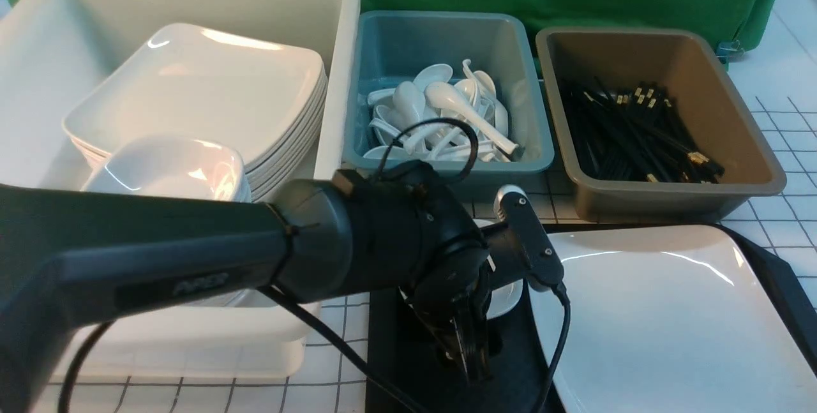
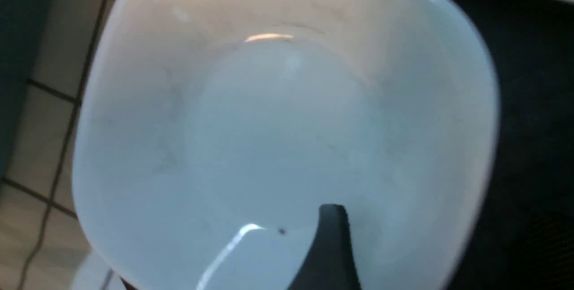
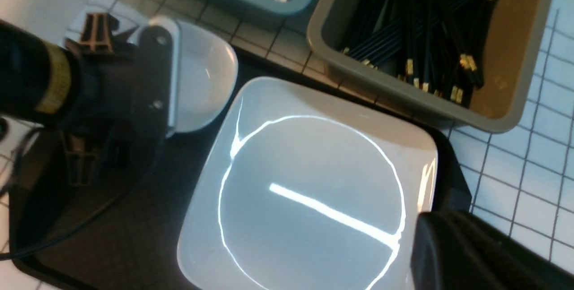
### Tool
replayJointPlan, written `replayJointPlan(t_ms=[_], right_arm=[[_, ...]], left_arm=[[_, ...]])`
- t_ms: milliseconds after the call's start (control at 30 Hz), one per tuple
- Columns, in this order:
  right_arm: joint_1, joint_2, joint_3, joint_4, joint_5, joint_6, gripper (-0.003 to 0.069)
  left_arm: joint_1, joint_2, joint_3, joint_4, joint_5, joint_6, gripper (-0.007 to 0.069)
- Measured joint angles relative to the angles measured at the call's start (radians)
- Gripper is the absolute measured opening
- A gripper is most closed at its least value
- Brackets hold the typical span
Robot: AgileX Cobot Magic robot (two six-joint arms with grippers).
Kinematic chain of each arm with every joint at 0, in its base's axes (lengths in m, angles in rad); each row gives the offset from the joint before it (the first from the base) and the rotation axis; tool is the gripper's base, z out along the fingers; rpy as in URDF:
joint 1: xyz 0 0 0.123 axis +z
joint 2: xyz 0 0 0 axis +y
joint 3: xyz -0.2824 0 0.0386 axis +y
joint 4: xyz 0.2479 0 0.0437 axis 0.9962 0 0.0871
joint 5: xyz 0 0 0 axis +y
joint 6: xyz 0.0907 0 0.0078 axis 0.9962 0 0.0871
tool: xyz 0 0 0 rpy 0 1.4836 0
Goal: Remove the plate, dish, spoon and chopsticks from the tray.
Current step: Use the left arm to grab a small plate from the dinner plate, then use the left arm to put the small plate into the large storage box on the left
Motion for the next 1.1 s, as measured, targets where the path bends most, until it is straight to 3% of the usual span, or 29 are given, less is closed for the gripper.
replayJointPlan(t_ms=[100,233,367,433,567,900,1100], right_arm=[[0.000,-0.038,0.000,0.006,0.000,0.012,0.0004],[0.000,-0.061,0.000,0.012,0.006,0.015,0.0004],[0.000,-0.062,0.000,0.024,0.008,0.015,0.0004],[0.000,-0.062,0.000,0.029,0.008,0.015,0.0004],[0.000,-0.062,0.000,0.030,0.008,0.015,0.0004],[0.000,-0.062,0.001,0.041,0.000,0.015,0.0004],[0.000,-0.053,0.001,0.177,-0.065,-0.056,0.0006]], left_arm=[[0.000,0.028,-0.001,0.055,-0.033,-0.021,0.0527],[0.000,0.040,-0.004,0.077,-0.063,-0.036,0.0468],[0.000,0.048,-0.005,0.079,-0.080,-0.037,0.0340],[0.000,0.049,-0.005,0.077,-0.074,-0.039,0.0184],[-0.002,0.026,-0.012,0.065,-0.076,-0.031,0.0054],[-0.002,-0.168,-0.003,-0.144,0.003,-0.043,0.0011],[0.009,-0.373,-0.007,-0.173,0.018,-0.064,0.0008]])
